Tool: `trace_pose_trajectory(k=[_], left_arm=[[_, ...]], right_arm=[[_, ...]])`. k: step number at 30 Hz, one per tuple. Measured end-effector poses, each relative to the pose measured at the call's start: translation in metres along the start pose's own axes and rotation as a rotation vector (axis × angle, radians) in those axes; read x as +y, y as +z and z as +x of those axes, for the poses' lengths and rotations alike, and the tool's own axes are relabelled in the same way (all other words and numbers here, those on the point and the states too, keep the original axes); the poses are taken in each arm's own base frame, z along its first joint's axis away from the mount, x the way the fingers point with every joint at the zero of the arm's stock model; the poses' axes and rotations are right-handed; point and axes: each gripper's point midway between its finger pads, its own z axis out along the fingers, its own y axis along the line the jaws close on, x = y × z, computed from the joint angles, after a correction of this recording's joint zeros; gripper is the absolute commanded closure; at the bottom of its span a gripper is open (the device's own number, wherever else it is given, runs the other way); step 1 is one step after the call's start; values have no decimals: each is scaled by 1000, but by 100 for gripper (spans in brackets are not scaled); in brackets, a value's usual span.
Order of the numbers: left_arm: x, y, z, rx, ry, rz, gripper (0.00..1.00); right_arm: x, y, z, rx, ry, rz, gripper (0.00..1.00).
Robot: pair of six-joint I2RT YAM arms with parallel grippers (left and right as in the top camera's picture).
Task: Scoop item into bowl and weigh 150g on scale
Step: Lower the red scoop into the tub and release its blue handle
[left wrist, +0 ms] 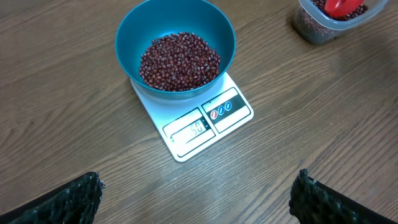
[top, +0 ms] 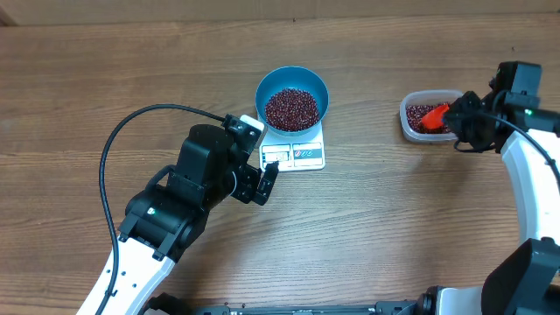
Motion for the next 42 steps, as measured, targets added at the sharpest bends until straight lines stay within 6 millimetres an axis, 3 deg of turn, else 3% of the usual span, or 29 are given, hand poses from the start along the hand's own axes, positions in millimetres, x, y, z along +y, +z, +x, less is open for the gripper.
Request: trace_pose_trajectory(k=[3, 5, 7, 15, 17, 18, 19, 28, 34, 42], left_arm=[[0, 0, 0, 0, 0, 0, 0], [0, 0, 0, 0, 0, 0, 1], [0, 0, 0, 0, 0, 0, 0], [0, 0, 0, 1, 0, 0, 1], [0, 0, 0, 0, 0, 0, 0], [0, 0, 0, 0, 0, 0, 1], [0, 0, 0, 1, 0, 0, 1], [0, 0, 0, 1, 0, 0, 1], [0, 0, 0, 1, 0, 0, 1], [0, 0, 0, 1, 0, 0, 1]], right_arm=[[-7, 11, 6, 4, 39, 3, 96], [-12, 16, 12, 16, 61, 12, 90], [-14, 18, 14, 21, 74, 16, 76], [-20, 20, 24, 54, 81, 35, 36], [-21, 20, 25, 60, 74, 38, 15], [-21, 20, 26, 61, 75, 40, 12], [-22, 20, 27, 65, 64, 42, 0], [-28, 19, 37, 111, -61, 64, 0], [-39, 13, 54, 198, -283, 89, 0], [-21, -24, 39, 221, -558, 65, 0]])
